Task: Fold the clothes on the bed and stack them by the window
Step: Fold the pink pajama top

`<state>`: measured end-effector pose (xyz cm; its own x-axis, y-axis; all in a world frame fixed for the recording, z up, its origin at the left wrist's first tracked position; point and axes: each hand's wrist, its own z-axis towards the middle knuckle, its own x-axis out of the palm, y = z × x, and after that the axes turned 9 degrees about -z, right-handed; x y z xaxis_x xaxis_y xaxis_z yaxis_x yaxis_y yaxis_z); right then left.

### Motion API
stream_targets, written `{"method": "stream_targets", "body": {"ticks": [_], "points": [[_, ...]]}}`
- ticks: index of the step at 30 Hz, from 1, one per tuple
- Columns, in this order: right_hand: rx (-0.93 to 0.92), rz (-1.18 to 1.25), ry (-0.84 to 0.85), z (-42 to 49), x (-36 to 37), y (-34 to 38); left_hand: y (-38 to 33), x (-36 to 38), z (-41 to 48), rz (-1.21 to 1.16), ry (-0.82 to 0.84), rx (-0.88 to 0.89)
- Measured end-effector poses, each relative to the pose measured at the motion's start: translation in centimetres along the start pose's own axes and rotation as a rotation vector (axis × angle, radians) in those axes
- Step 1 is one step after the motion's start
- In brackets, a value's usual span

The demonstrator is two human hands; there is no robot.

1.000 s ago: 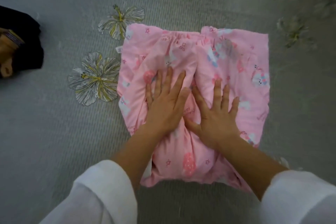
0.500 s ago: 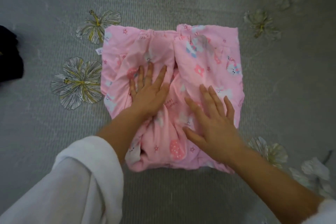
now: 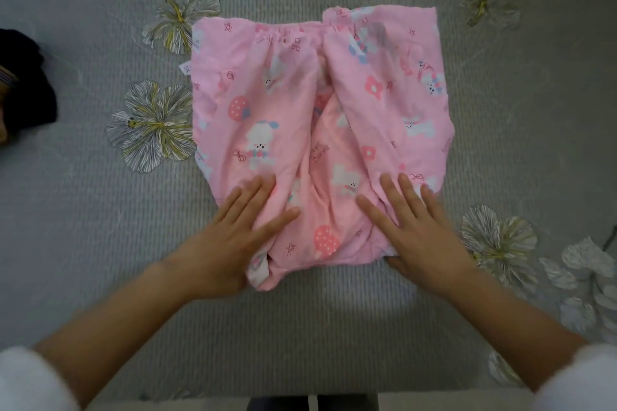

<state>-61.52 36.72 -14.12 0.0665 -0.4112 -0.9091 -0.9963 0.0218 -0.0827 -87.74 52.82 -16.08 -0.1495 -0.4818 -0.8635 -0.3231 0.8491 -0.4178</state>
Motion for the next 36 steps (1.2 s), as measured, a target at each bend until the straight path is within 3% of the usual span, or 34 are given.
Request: {"method": "stream_targets", "body": {"ticks": [2, 5, 8, 11, 13, 15, 17, 20, 24, 26, 28, 32, 35, 36], "points": [[-0.002, 0.05, 0.018, 0.4, -0.6, -0.1, 0.9, -0.6, 1.1, 0.078, 0.016, -0.006], [0.013, 0.206, 0.091, 0.8, -2.3, -1.3, 1.8, -1.5, 1.8, -0.039, -0.031, -0.042], [-0.01, 0.389, 0.172, 1.4, -5.7, -3.3, 1.2, -3.5, 1.7, -0.394, -0.066, -0.05], [-0.022, 0.682, 0.427, 1.4, -9.3, -4.8, -0.3, -6.5, 0.5, -0.832, -0.107, -0.273], [-0.001, 0.825, 0.651, 0.8, -10.4, -5.6, -1.2, -7.7, -0.5, -1.093, -0.024, -0.401], [0.034, 0.894, 0.853, 0.4, -10.7, -6.3, -2.2, -7.6, -0.9, -1.404, 0.089, -0.416], [0.076, 0.931, 0.942, 0.4, -11.2, -6.7, -2.8, -7.0, -0.8, -1.601, 0.189, -0.534], [0.131, 0.836, 0.747, 1.6, -12.4, -7.6, -2.3, -5.9, -0.6, -1.737, 0.094, -0.702], [0.293, 0.682, 0.064, 3.3, -12.4, -7.7, -0.9, -5.6, -0.5, -1.753, -0.237, -0.972], [0.314, 0.486, -0.294, 2.9, -11.9, -5.9, -0.5, -5.8, -0.2, -1.743, -0.349, -0.997], [0.255, 0.314, -0.515, 1.7, -10.4, -3.1, 0.0, -5.9, -0.1, -1.692, -0.423, -1.008], [0.135, 0.063, -0.477, 0.3, -6.4, 0.7, 0.8, -5.3, -0.2, -1.565, -0.533, -1.102], [0.205, 0.038, -0.327, 2.2, -4.9, 0.5, 0.1, -4.3, 0.3, -1.078, -0.571, -1.15], [0.219, 0.053, -0.26, 3.1, -4.7, 0.3, -0.5, -4.3, 0.4, -0.858, -0.637, -1.074]]}}
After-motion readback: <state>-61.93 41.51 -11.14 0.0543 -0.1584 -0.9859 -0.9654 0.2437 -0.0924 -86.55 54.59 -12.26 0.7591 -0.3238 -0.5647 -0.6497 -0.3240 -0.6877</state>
